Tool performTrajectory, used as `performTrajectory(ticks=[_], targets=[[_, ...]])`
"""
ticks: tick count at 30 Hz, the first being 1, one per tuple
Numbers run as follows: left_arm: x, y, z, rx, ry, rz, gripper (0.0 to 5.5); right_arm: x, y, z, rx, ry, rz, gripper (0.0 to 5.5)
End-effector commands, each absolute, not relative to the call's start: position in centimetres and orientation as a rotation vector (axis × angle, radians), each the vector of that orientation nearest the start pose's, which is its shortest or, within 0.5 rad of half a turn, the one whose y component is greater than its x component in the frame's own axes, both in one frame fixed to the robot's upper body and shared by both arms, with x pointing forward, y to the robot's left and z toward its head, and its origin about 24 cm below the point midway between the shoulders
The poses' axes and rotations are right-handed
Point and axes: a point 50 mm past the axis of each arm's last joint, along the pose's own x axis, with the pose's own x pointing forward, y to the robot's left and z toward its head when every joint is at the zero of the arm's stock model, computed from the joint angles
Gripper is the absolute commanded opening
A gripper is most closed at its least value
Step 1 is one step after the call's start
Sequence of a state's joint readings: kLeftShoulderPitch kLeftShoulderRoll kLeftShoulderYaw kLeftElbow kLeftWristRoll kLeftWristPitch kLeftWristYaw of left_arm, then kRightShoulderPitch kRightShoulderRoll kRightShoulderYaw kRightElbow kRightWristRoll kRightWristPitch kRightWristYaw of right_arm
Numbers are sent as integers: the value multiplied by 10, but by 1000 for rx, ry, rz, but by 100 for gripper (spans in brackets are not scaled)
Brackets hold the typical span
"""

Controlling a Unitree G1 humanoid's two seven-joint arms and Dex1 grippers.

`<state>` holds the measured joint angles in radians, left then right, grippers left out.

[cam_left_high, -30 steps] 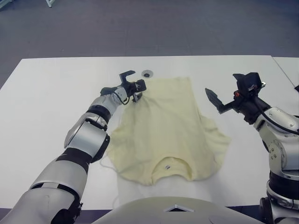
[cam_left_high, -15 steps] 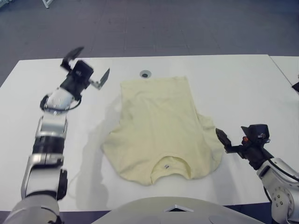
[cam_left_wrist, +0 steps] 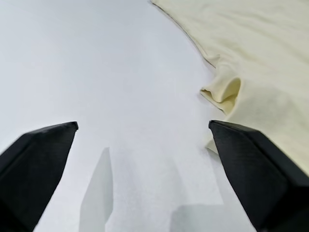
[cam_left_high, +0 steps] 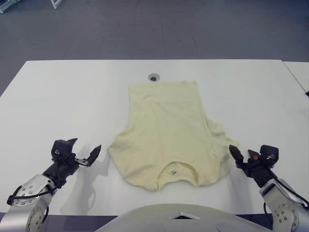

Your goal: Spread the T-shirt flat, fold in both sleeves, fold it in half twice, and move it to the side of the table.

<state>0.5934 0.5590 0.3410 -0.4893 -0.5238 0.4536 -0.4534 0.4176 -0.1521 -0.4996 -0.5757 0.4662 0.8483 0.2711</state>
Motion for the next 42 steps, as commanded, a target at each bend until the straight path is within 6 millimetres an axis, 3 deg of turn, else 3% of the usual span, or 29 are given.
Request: performTrajectory(ticks=[1,7,12,23,28,37,42], targets=[[127,260,51,-58,544,-265,430,144,-253,39,313,523,-94,346],[122,252,44,-170,623,-309,325,152,-252,36,299,529,-81,247],[122,242,50,-347,623,-355,243,157,-252,35,293,534,-66,167],[134,240,33,-274,688,-322,76,166,-245,38,314,518,-6,8],[139,233,38,-307,646,-351,1,166,-243,43,319,503,6,0],[155,221,72,-265,529,-501,1,158,-240,63,304,478,33,0],[159,209,77,-219,542,-592,1,158,-232,69,300,474,65,0]])
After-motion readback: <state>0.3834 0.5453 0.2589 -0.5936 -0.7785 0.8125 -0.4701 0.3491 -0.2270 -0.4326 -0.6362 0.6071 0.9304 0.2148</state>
